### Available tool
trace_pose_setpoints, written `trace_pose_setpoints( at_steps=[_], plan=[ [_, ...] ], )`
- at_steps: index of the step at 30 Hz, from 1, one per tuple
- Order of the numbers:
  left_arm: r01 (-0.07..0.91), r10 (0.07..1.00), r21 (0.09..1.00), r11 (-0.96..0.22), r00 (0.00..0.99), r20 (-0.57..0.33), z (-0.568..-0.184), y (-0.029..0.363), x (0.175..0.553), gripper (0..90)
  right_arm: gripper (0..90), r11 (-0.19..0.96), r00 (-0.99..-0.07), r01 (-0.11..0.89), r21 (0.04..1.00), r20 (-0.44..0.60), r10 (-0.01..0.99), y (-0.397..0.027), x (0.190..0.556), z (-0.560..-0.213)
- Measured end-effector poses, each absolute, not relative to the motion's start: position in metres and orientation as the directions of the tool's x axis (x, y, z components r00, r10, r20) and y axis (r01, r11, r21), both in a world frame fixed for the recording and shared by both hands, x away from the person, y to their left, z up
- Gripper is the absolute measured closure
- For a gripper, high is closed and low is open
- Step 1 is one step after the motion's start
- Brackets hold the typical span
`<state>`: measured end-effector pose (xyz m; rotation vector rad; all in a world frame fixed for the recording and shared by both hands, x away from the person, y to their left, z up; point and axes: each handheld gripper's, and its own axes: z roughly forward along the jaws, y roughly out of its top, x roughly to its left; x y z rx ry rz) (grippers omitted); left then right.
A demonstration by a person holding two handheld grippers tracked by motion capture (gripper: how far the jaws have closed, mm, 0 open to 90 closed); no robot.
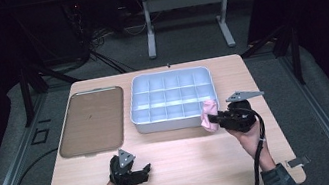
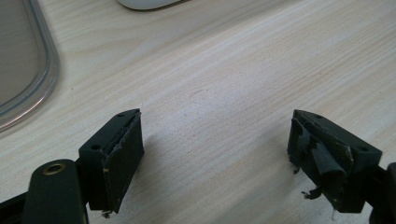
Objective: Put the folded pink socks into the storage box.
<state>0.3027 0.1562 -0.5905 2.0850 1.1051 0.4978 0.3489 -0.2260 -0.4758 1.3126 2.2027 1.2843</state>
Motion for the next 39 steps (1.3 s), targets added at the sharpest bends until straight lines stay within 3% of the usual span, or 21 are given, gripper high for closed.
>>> trace_pose_setpoints(
  at_steps=[17,39],
  plan=[
    [0.553,0.829,0.742,-0.378,0.559,0.005,-0.591,0.156,0.303,18.3,74.1,0.241,-0.519,0.549,0.801,0.1,0.849,-0.225,0.378,-0.455],
    [0.554,0.829,0.742,-0.379,0.56,0.006,-0.591,0.156,0.303,18.3,73.7,0.302,-0.46,0.607,0.735,0.016,0.888,-0.216,0.428,-0.482]
  ],
)
